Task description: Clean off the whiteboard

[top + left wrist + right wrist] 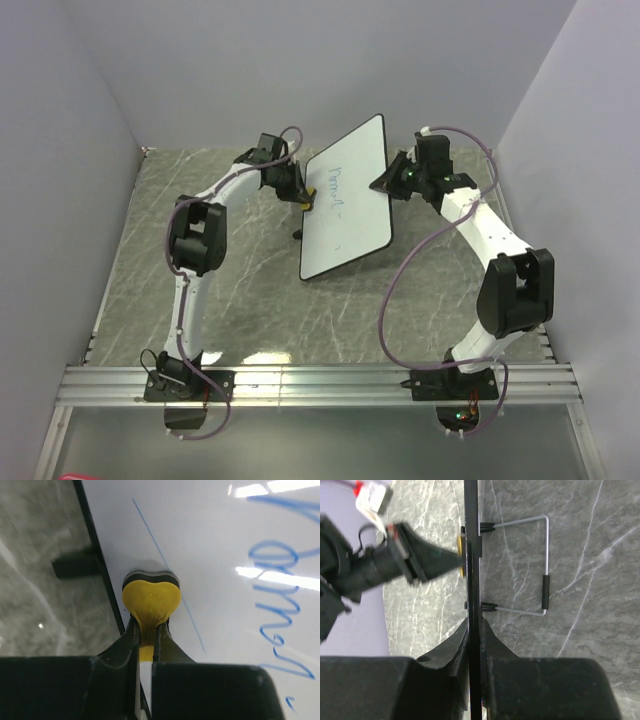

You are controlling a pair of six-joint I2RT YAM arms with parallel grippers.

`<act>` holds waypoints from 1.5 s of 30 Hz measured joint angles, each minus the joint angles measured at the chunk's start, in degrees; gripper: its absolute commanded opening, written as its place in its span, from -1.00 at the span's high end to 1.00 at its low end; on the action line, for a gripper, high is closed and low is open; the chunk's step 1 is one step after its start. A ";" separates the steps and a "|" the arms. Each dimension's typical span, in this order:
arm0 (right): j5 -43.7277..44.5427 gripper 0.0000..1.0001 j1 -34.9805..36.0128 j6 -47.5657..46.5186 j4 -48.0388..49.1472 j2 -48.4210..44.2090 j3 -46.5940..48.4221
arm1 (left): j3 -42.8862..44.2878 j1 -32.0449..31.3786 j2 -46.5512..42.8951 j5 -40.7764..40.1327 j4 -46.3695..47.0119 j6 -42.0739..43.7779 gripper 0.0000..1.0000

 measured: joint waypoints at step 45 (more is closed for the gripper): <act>-6.40 1.00 0.20 -6.95 -6.12 5.66 9.18 | -16.13 -19.98 -21.55 13.92 -2.32 2.78 0.99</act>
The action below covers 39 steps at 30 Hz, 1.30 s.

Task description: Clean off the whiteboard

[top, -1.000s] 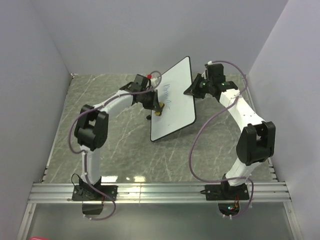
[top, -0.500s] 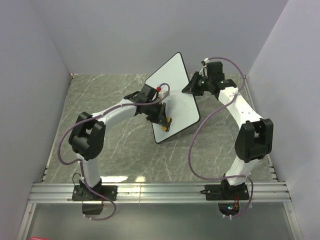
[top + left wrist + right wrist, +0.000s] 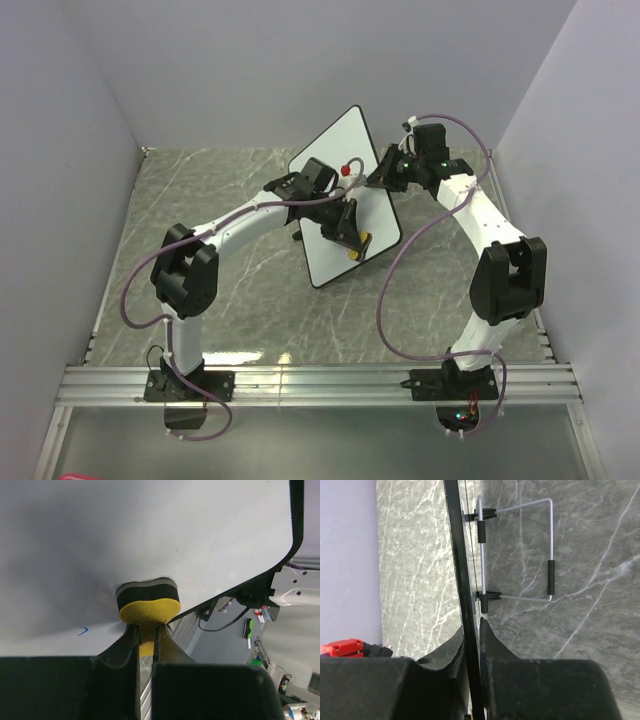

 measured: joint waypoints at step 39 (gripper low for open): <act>-3.26 1.00 -0.50 -0.04 -7.98 3.08 4.96 | 17.31 15.96 16.96 -21.84 0.11 6.54 0.99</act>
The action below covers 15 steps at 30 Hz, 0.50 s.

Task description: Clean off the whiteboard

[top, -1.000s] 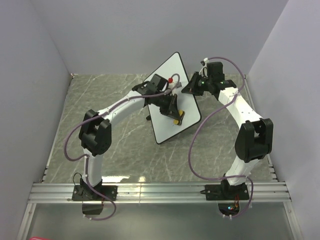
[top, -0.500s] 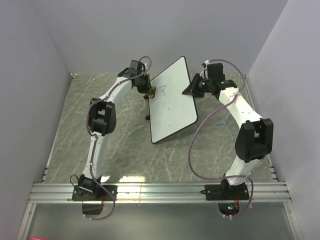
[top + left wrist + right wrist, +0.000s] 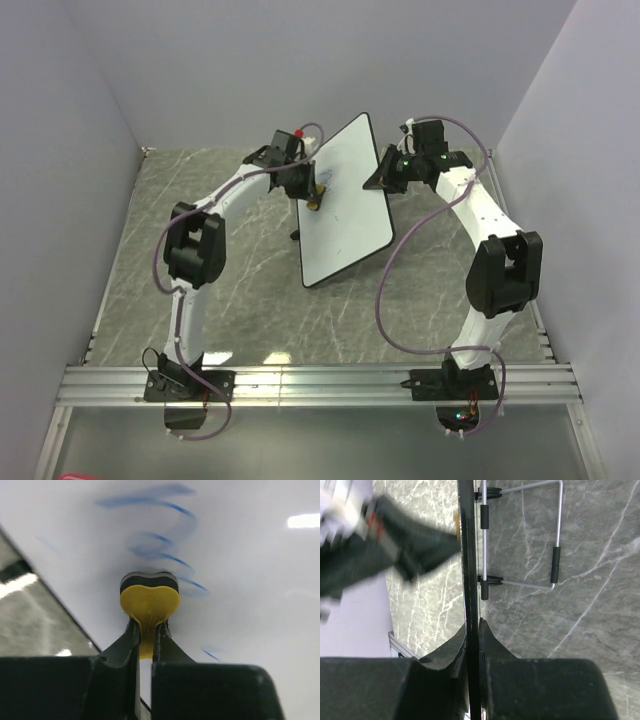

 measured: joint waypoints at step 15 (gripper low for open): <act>-1.16 1.00 -0.57 -0.17 0.26 1.44 0.90 | -10.58 -19.87 -18.47 6.43 -6.54 3.15 0.99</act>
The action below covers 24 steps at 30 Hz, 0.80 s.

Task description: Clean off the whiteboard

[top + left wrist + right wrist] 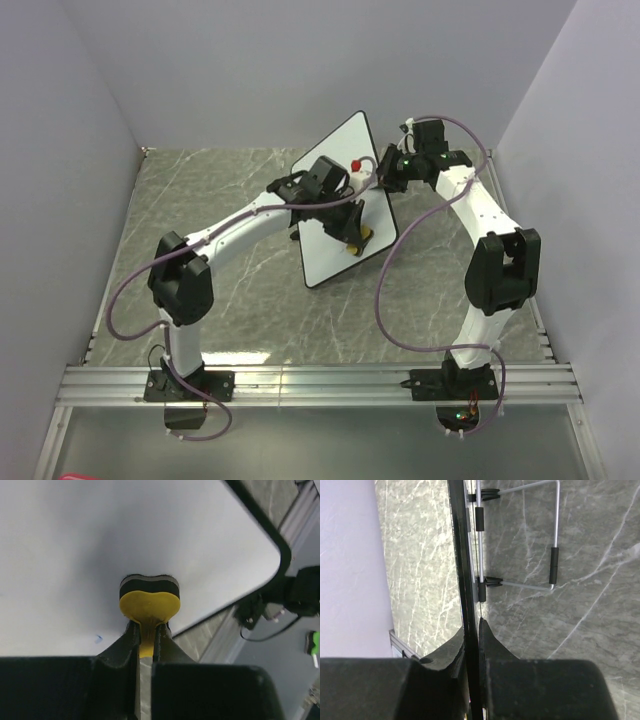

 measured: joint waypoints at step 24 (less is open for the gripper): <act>-1.66 1.00 0.00 -0.94 3.74 -1.42 -3.23 | -17.94 8.63 -2.47 -11.04 7.80 -9.86 0.99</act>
